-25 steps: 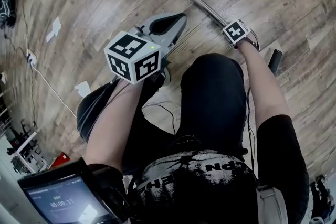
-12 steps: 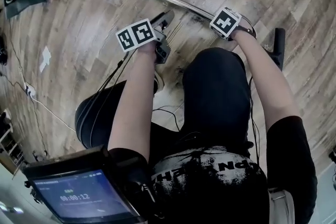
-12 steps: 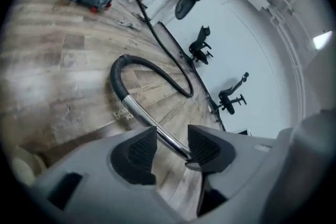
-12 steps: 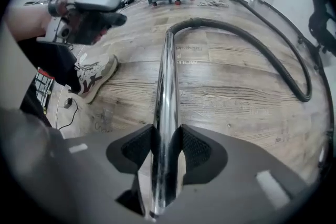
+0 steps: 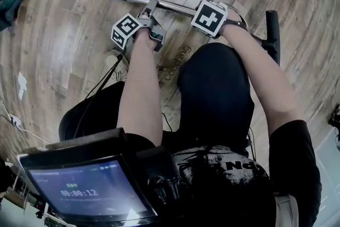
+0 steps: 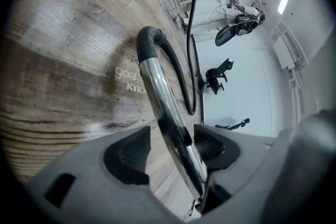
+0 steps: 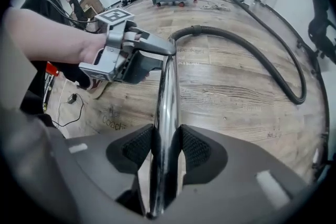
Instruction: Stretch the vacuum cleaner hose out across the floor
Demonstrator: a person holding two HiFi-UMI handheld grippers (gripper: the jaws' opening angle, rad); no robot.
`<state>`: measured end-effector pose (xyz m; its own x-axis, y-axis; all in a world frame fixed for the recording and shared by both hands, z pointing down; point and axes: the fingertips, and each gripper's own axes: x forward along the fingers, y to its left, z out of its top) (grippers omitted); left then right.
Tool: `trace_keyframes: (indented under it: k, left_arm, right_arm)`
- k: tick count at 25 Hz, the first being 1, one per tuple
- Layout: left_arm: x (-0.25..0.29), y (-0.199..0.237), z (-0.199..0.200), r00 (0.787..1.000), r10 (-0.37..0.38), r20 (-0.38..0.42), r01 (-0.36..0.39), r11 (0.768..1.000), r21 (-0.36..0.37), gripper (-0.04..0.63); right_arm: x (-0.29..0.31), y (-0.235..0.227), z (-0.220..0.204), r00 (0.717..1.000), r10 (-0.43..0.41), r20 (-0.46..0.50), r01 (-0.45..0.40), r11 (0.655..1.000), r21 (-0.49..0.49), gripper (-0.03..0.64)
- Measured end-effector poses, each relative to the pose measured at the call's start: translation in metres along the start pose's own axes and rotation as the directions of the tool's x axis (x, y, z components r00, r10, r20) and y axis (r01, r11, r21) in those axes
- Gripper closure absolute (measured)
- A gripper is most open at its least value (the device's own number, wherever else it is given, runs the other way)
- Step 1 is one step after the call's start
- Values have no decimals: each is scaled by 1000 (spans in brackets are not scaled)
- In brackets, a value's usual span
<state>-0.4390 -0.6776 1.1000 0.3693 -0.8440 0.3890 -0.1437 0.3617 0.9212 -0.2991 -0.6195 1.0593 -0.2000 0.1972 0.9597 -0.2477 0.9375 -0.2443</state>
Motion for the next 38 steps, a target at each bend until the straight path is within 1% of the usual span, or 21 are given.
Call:
trace_keyframes:
  k: [3,4,5,6,7,10,12,14,16,20,23,26,29,31,32,33,36,38]
  left_arm:
    - [16,1,-3,999,-50,14,51,997,-63,325]
    - [21,-1,-1,997,-70,20,71,995,-75,327]
    - [27,-5,1,996,-90,29,92,992,-84,337]
    - [31,-10,3,993,-109,36,112,989,-95,370]
    - [35,-16,5,991,-125,37,129,986,-104,386]
    - [39,-33,10,983,-180,28,182,977,-115,427]
    - [36,-41,17,971,-230,69,238,962,-134,449]
    - [31,-51,28,952,-277,133,296,943,-153,474]
    - [29,-58,36,945,-294,145,311,943,-116,474]
    - [29,-82,44,938,-318,136,323,946,-13,474]
    - [27,-96,43,936,-324,138,322,946,36,474]
    - [27,-112,40,931,-339,138,334,941,60,474]
    - [26,-128,38,919,-367,143,364,930,42,474]
    - [25,-136,40,918,-368,150,367,930,33,474]
    - [25,-139,40,919,-364,150,363,931,39,474]
    - [24,-142,40,920,-363,146,359,932,53,472]
    - [20,-151,39,920,-368,135,355,929,108,472]
    - [18,-157,43,914,-380,143,361,921,143,472]
  right_arm:
    - [-6,-1,-15,998,-34,-55,34,999,-13,440]
    - [-8,0,-16,998,-35,-51,35,999,-13,440]
    - [-11,2,-15,999,-29,-38,28,1000,-15,440]
    - [-15,4,-13,1000,-16,-23,16,1000,-21,440]
    - [-19,5,-11,1000,-7,-14,6,1000,-30,439]
    - [-28,-1,-9,999,-30,-11,29,997,-77,440]
    - [-28,-7,-6,998,-68,-4,67,992,-107,440]
    - [-26,-7,-2,998,-69,11,70,992,-107,444]
    - [-25,-6,2,998,-56,22,57,994,-96,453]
    - [-30,-25,12,989,-123,79,130,987,-91,455]
    - [-30,-30,15,983,-139,123,148,987,-68,451]
    - [-28,-36,13,979,-159,131,168,984,-61,431]
    - [-22,-47,10,976,-190,106,198,978,-72,433]
    - [-19,-54,9,971,-223,87,232,967,-102,447]
    - [-18,-57,10,967,-243,78,251,960,-121,476]
    - [-17,-58,10,963,-261,72,269,954,-135,538]
    - [-18,-57,14,956,-279,94,290,947,-138,546]
    - [-21,-56,21,955,-270,121,285,950,-130,546]
